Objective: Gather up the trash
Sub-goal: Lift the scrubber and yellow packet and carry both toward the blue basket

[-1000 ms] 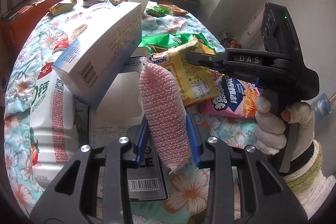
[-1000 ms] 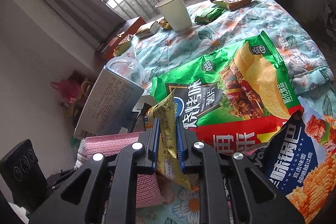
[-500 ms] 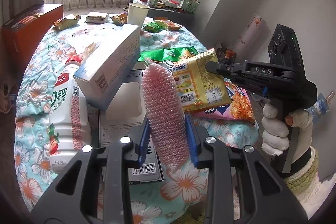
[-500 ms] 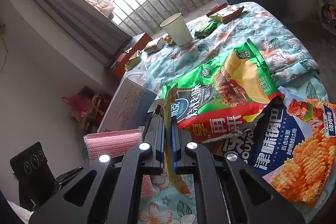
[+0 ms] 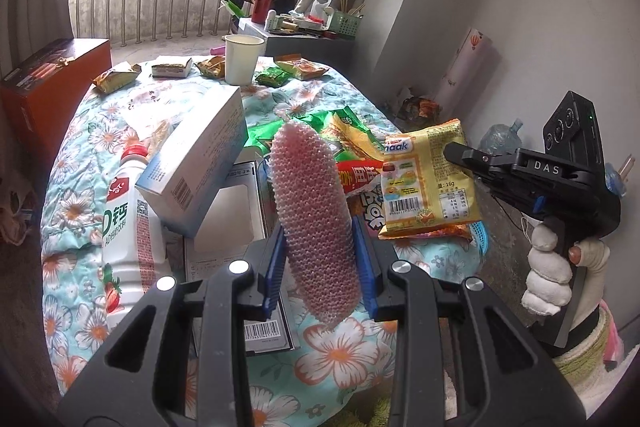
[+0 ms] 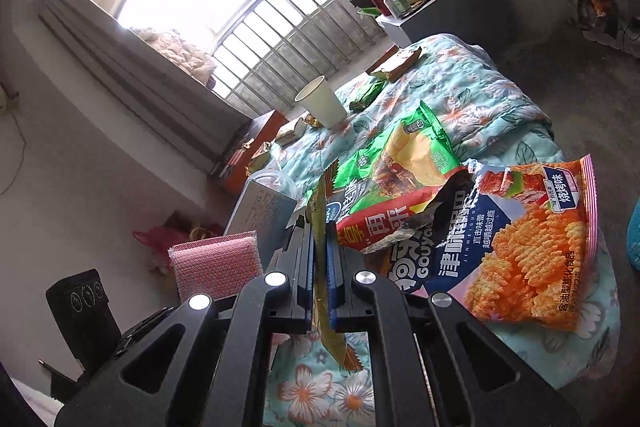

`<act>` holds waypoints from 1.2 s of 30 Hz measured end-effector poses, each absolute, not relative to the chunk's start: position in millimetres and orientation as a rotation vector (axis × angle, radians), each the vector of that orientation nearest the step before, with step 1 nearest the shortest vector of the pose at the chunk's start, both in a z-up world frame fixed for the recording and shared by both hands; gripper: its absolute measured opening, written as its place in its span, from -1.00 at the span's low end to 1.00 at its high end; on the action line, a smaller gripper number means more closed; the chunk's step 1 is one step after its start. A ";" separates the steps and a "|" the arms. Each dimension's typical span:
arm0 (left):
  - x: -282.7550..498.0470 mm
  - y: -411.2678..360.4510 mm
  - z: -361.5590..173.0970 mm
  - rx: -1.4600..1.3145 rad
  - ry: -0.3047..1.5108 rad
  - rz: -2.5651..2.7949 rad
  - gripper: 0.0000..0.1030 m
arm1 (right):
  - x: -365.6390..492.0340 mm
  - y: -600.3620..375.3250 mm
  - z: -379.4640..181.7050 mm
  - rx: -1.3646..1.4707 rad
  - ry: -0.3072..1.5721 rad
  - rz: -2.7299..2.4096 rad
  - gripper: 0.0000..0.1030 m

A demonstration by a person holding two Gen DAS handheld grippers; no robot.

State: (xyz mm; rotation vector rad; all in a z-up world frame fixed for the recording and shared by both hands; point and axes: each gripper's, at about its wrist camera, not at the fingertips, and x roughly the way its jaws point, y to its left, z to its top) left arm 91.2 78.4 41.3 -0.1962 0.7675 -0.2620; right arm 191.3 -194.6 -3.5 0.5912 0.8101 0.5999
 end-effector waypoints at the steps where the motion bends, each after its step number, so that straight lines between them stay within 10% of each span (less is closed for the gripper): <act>1: 91.7 76.3 43.3 -0.190 0.762 -0.264 -0.43 | 188.6 -199.0 -2.1 0.596 0.802 0.596 -0.89; 36: 170.7 -126.9 69.5 0.036 0.724 -0.618 -0.43 | 135.6 -403.4 -3.8 0.794 0.563 0.249 -0.89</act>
